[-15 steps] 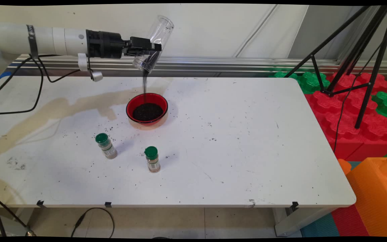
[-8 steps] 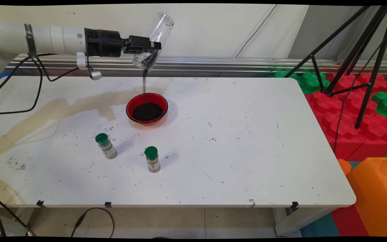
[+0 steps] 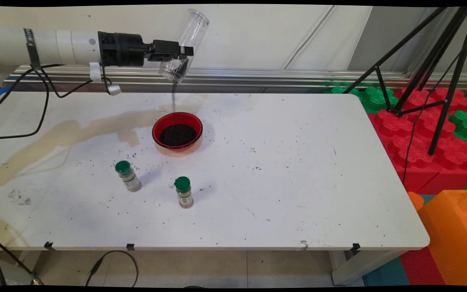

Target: Pour the black seasoning powder in the red bowl

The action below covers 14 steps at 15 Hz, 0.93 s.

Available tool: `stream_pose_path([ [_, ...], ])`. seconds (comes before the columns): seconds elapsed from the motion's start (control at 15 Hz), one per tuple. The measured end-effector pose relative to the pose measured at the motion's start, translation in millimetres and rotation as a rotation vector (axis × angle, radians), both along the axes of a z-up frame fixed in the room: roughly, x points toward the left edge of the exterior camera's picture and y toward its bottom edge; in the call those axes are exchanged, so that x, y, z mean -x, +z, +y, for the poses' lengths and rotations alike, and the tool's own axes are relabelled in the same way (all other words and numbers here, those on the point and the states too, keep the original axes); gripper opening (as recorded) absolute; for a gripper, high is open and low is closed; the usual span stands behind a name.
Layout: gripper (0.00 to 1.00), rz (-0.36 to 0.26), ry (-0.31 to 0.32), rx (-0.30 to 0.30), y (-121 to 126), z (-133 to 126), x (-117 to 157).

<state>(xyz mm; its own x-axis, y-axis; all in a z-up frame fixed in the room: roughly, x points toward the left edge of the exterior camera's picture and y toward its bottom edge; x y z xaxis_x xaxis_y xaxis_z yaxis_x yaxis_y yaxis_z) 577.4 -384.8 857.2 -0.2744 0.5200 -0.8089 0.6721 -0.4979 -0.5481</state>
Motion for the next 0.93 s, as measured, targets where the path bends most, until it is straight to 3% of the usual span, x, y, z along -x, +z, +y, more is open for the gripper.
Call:
stream_pose_path([
  [0.93,0.00,0.018,0.007,0.056,3.7,6.3,3.7],
])
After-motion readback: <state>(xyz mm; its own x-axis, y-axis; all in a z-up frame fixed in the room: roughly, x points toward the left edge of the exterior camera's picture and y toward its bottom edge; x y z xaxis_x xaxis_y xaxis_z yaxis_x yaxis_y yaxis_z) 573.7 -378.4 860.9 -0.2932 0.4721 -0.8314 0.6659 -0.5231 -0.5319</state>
